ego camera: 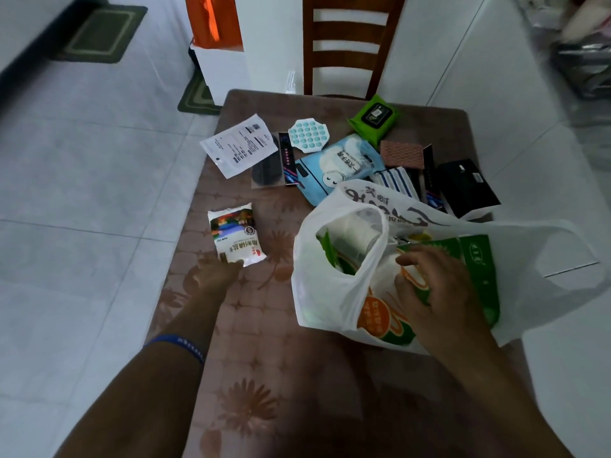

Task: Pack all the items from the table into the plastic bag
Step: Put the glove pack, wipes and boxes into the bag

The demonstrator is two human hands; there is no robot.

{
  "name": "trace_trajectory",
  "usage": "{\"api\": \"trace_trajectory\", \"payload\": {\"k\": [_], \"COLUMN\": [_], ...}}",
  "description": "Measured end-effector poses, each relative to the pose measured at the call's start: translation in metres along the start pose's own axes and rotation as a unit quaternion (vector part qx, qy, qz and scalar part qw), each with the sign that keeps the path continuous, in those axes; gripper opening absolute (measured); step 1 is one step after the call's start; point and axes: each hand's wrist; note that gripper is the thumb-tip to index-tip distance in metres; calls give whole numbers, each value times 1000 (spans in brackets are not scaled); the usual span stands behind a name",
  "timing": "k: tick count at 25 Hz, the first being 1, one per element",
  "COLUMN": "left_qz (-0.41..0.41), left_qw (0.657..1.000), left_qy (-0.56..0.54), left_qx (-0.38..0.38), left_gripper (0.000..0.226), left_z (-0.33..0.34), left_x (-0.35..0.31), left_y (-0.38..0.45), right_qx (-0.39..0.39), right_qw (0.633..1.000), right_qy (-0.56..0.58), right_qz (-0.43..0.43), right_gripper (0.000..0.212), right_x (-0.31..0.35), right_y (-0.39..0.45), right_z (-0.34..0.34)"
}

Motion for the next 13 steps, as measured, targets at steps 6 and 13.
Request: {"api": "trace_trajectory", "payload": {"k": [6,13], "left_qz": [-69,143], "left_qw": [929,760], "left_qy": [-356,-612], "left_qx": [78,166], "left_gripper": [40,32], "left_z": [8,-71], "left_x": [-2,-54], "left_y": [8,-140], "right_qx": [2,-23], "right_qw": [1000,956], "right_qy": [10,261], "right_qz": [27,131], "right_gripper": [15,7], "right_x": [-15,8], "right_y": [-7,-15], "right_z": [-9,-50]}}
Point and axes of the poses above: each hand's wrist, its own y-axis towards the middle knuckle, its own z-axis out of the palm, x = y × z, and after that the axes turned 4 degrees about z, right-handed
